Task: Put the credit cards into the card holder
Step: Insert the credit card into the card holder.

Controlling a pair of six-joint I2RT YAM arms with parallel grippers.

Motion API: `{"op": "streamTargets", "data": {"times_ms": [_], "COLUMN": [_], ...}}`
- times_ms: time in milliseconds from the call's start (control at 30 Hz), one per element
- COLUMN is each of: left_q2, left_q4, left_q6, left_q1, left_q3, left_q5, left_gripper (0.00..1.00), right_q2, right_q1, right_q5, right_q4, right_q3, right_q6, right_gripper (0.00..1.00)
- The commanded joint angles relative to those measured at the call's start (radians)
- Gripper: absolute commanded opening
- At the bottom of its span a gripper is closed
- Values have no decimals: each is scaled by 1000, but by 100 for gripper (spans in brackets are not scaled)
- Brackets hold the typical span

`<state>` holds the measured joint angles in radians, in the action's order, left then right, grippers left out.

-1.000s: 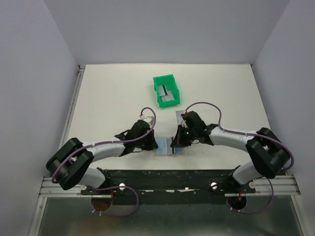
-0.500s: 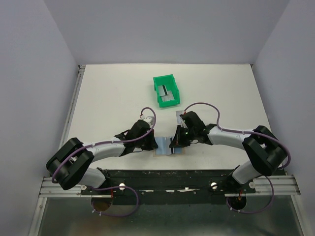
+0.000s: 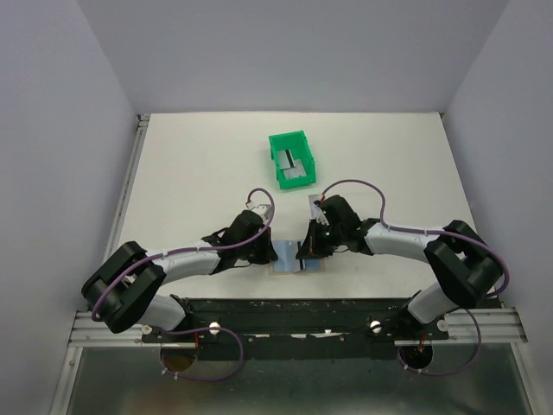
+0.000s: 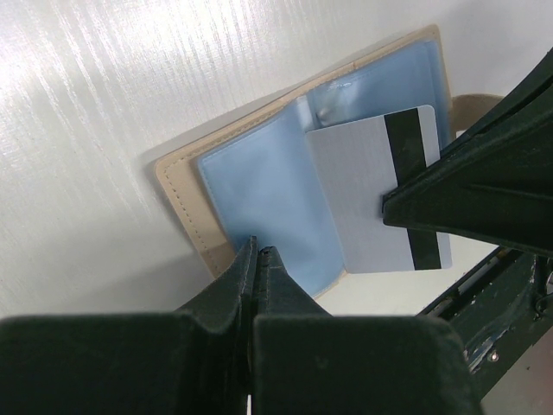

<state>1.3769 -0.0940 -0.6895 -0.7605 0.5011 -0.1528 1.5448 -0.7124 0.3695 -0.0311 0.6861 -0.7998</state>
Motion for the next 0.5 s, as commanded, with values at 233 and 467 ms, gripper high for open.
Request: {"op": "streamTargets", "data": {"times_ms": [233, 467], "left_q2": [28, 27], "left_q4": [79, 86], "left_q6": [5, 2], "left_q1": [1, 1], "left_q3": [-7, -7], "left_q5": [1, 4], "left_gripper": [0, 0], "right_q2": [55, 81], "right_q1": [42, 96], "right_q5": [95, 169], "right_q4": [178, 299], "right_q3": [-59, -106], "right_q6": [47, 45], "right_gripper": [1, 0]}}
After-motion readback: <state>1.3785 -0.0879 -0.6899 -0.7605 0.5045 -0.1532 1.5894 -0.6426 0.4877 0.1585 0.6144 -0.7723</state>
